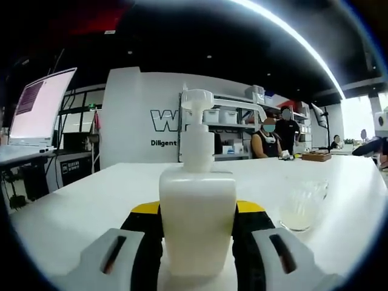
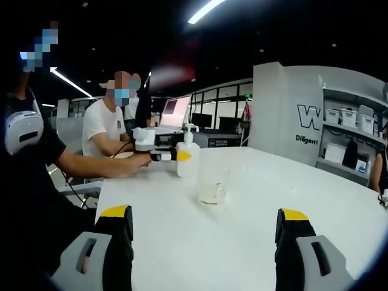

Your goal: Hold the bottle steady, press the pump all the way down and release, and repeat the specified number of times to dispense into the cup

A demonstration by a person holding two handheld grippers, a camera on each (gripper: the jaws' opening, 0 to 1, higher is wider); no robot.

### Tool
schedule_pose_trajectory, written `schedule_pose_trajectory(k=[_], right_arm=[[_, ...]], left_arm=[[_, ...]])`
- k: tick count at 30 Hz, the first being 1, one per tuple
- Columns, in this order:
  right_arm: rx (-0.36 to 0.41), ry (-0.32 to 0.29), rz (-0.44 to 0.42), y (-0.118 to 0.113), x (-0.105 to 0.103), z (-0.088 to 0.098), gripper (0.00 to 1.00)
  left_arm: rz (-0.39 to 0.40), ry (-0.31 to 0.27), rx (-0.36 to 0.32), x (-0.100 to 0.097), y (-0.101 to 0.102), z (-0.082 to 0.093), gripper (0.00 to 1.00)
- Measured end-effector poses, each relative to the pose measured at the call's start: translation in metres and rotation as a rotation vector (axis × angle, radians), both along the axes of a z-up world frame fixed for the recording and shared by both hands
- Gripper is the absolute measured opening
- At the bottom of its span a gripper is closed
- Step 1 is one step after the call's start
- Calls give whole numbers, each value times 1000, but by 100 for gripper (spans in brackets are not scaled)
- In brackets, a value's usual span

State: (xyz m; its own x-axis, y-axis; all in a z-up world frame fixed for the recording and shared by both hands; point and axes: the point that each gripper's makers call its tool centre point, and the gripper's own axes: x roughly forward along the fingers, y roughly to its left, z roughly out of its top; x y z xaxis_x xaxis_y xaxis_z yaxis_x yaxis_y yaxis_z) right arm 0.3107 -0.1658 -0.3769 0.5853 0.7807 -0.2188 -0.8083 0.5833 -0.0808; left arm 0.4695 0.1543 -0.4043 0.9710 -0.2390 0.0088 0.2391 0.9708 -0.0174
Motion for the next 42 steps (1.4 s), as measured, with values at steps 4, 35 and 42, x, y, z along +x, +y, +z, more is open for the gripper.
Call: schedule_pose_trajectory(k=[4, 35, 42], right_arm=[[-1, -1, 2, 2, 0, 1, 99], [-6, -7, 24, 18, -5, 2, 99], [13, -16, 26, 23, -4, 7, 99]], left_arm=[[-5, 2, 0, 0, -3, 0, 42], [-40, 5, 2, 2, -34, -1, 42], [-35, 4, 2, 3, -40, 0, 42]])
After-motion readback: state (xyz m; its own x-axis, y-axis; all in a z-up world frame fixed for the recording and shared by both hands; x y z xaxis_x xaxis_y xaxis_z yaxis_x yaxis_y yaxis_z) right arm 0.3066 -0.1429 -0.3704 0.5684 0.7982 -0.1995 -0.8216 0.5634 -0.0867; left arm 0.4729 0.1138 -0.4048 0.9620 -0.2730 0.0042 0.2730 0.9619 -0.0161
